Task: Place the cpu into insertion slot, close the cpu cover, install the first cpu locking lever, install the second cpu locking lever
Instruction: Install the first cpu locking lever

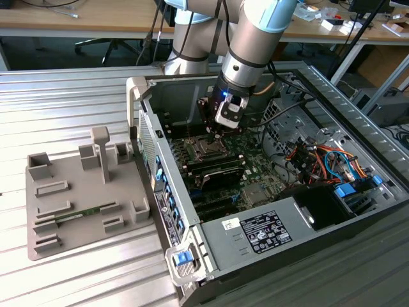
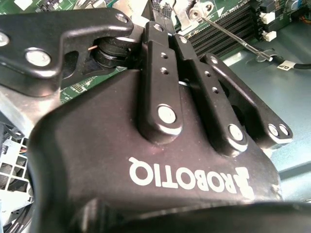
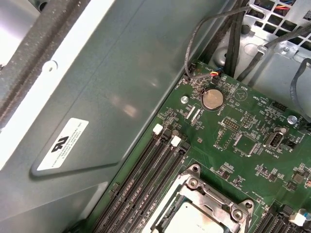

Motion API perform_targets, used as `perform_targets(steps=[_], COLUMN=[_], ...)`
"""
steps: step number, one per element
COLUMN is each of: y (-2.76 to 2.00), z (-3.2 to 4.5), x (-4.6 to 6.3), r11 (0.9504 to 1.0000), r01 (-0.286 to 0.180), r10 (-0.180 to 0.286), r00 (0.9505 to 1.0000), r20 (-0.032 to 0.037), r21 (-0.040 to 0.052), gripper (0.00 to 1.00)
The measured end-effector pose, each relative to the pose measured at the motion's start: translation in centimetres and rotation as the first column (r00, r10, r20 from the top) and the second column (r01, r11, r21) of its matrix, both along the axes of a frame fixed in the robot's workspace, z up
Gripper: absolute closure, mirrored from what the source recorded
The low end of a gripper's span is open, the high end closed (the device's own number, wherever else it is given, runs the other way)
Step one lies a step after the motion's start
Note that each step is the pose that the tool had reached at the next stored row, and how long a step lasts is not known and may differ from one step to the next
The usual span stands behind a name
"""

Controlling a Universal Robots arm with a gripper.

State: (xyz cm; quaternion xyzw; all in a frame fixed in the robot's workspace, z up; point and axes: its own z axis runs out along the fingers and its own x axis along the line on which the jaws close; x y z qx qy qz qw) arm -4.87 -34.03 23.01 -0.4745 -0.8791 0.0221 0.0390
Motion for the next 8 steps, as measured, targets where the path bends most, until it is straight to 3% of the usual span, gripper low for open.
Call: perform_targets(steps=[8], y=[0.0], z=[0.0], x=[0.0], r11=[1.0], r01=[-0.005], r10=[0.005], r00=[1.0], r20=[0.0], r21=[0.0], gripper=[0.9])
